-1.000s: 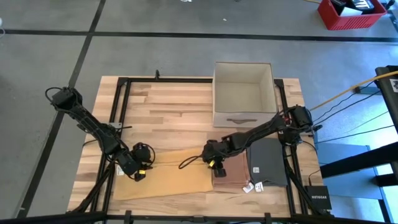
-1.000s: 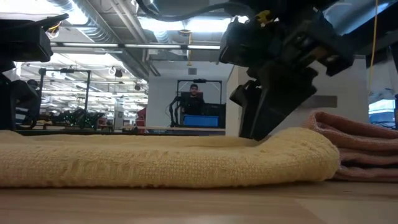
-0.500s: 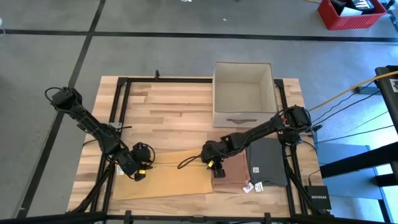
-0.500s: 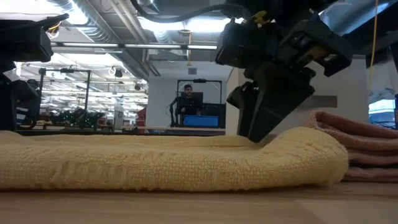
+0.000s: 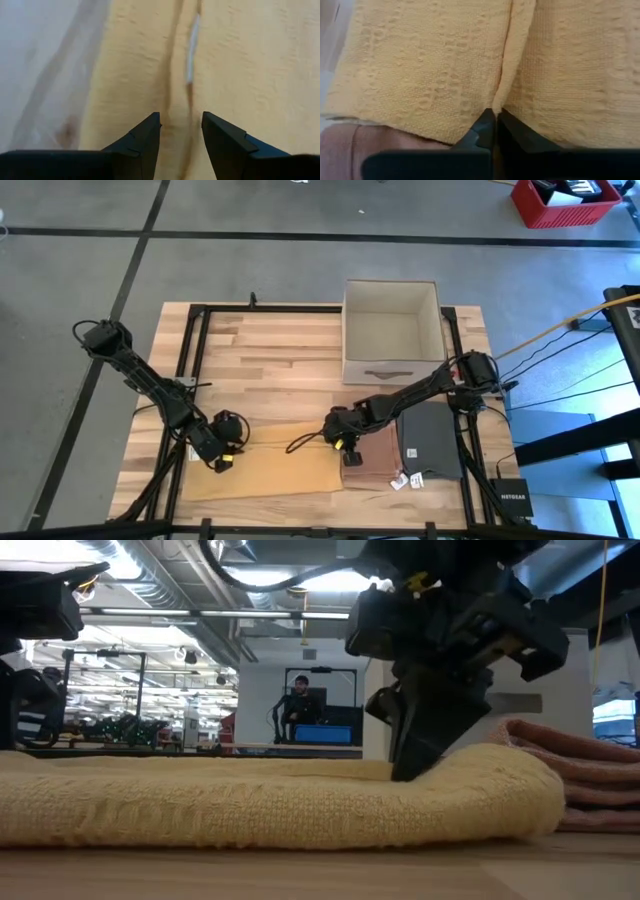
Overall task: Fold towel
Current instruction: Fold the yellow towel
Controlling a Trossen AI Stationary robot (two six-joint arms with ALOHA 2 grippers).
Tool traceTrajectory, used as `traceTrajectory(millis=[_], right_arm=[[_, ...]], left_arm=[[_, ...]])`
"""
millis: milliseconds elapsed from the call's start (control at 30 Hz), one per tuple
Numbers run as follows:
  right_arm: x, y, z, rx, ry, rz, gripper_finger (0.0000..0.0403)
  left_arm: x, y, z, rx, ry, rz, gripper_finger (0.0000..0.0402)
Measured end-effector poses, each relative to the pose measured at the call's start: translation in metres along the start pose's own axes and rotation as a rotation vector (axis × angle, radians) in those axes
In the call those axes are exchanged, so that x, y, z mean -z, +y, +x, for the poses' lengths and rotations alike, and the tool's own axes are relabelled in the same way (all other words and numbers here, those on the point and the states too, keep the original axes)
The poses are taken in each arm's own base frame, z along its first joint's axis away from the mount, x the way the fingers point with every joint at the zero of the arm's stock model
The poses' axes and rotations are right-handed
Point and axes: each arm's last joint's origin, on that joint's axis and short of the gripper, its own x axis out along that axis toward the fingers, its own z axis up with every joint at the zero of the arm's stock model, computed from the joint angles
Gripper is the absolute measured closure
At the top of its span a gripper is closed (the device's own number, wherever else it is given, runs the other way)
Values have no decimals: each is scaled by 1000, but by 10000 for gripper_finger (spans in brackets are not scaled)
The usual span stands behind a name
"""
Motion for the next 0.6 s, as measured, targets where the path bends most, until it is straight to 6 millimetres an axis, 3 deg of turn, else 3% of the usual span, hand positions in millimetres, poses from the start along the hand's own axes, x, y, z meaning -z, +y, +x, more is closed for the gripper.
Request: traceTrajectory(millis=[233,400,600], right_arm=[[-1,0,-2,29,-1,-14,394],[-1,0,-2,35,-2,-14,395],[-1,-1,-2,36,-9,-12,398]], left_arm=[[-5,-14,-9,122,177,-60,263],[-2,-16,-20,35,344,-161,263],[2,-13,-30,-68,412,-114,263]])
